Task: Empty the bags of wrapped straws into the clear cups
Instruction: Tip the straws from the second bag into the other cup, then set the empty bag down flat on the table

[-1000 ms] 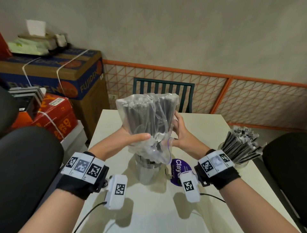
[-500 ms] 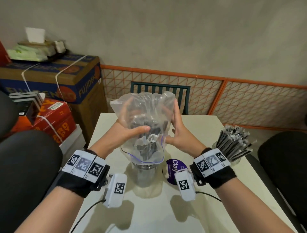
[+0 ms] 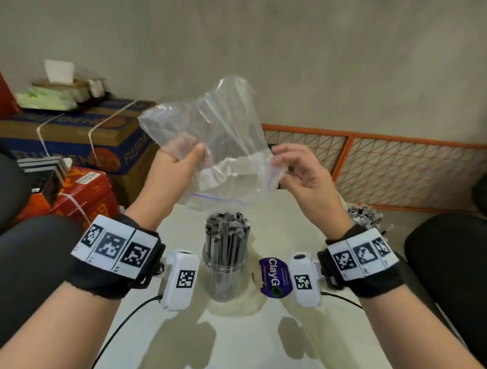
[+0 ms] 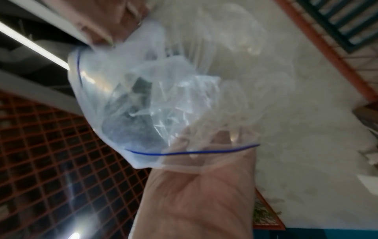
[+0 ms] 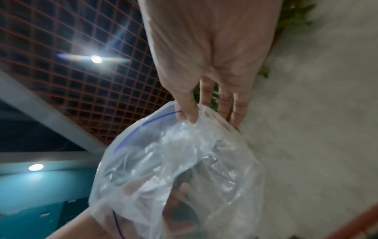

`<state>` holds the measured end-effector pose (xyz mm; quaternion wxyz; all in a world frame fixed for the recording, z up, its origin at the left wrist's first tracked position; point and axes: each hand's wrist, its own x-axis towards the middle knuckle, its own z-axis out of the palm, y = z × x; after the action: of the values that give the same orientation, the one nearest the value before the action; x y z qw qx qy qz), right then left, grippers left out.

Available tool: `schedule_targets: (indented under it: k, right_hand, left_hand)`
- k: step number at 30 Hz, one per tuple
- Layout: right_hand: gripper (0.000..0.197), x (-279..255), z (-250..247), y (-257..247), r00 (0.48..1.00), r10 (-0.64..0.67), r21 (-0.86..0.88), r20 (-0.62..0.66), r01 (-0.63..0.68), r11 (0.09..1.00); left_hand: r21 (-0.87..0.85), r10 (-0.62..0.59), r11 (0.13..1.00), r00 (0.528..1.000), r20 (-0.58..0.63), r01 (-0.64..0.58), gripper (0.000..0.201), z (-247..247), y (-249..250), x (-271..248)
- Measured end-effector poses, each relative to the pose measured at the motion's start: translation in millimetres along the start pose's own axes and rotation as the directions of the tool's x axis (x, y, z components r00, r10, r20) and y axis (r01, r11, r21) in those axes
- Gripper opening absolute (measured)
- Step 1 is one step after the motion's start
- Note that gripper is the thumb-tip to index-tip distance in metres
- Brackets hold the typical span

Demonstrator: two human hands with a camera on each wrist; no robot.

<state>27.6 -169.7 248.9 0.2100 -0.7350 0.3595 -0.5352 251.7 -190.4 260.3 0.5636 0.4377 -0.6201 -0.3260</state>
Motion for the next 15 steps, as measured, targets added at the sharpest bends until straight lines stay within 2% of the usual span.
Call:
schedule_targets:
  k: [1, 2, 3, 4, 5, 6, 7, 9, 10, 12, 13, 14, 15]
  right_hand:
    - [0.034, -6.5, -10.2, -5.2, 0.997, -0.04, -0.096, 0.068, 0.046, 0.994]
    - [0.029, -15.1, -22.6, -11.3, 0.981, -0.012, -0.181, 0.191, 0.047, 0.982]
    - [0.028, -22.9, -35.5, -15.8, 0.939, 0.082, -0.26, 0.335, 0.009, 0.966]
    - [0.031, -31.2, -50.8, -23.6, 0.874, 0.187, -0.33, 0.448, -0.033, 0.944]
    - [0.033, -38.8, -65.8, -32.6, 0.824, 0.26, -0.375, 0.503, -0.063, 0.925]
    - [0.032, -45.3, -79.7, -44.5, 0.819, 0.281, -0.396, 0.5, -0.073, 0.915]
    - [0.03, -49.7, -90.9, -59.5, 0.858, 0.242, -0.384, 0.453, -0.057, 0.921]
    - [0.023, -56.5, -105.1, -89.6, 0.954, 0.083, -0.351, 0.287, 0.024, 0.936]
    - [0.023, -60.6, -108.4, -99.4, 0.973, -0.004, -0.383, 0.233, 0.095, 0.919]
    - [0.044, -67.5, -107.4, -106.9, 0.978, -0.09, -0.551, 0.187, 0.18, 0.815]
    - [0.059, -70.6, -105.8, -104.4, 0.979, -0.044, -0.64, 0.197, 0.163, 0.751]
    - [0.067, -74.5, -105.0, -98.9, 0.975, 0.058, -0.708, 0.215, 0.115, 0.697]
    - [0.065, -79.4, -104.8, -90.9, 0.96, 0.169, -0.753, 0.222, 0.059, 0.656]
  left_hand:
    - [-0.036, 0.01, 0.999, 1.0, -0.011, -0.01, 0.013, 0.5, 7.8, -2.2]
    - [-0.057, 0.024, 0.998, 1.0, -0.011, -0.025, 0.013, 1.5, 15.1, -6.0]
    - [-0.05, 0.037, 0.998, 0.999, -0.003, -0.037, 0.014, 1.8, 19.9, -10.2]
    - [-0.015, 0.05, 0.999, 0.999, 0.009, -0.05, 0.016, 3.3, 24.1, -15.5]
    - [0.038, 0.059, 0.997, 0.998, 0.035, -0.06, 0.017, 5.6, 27.1, -21.9]
    - [0.094, 0.061, 0.993, 0.995, 0.074, -0.068, 0.017, 9.0, 29.9, -28.9]
    - [0.149, 0.063, 0.985, 0.989, 0.133, -0.083, 0.018, 14.1, 33.1, -36.2]
    - [0.258, 0.042, 0.958, 0.952, 0.304, -0.124, 0.022, 30.8, 40.8, -53.0]
    - [0.3, 0.016, 0.943, 0.921, 0.389, -0.143, 0.024, 41.9, 44.2, -62.0]
    - [0.338, -0.037, 0.927, 0.856, 0.515, -0.163, 0.028, 66.6, 49.6, -79.3]
    - [0.336, -0.055, 0.929, 0.837, 0.544, -0.157, 0.03, 78.5, 52.5, -86.8]
    - [0.321, -0.055, 0.935, 0.83, 0.555, -0.152, 0.029, 89.3, 54.8, -93.7]
    - [0.3, -0.047, 0.943, 0.833, 0.551, -0.145, 0.024, 98.7, 57.3, -100.1]
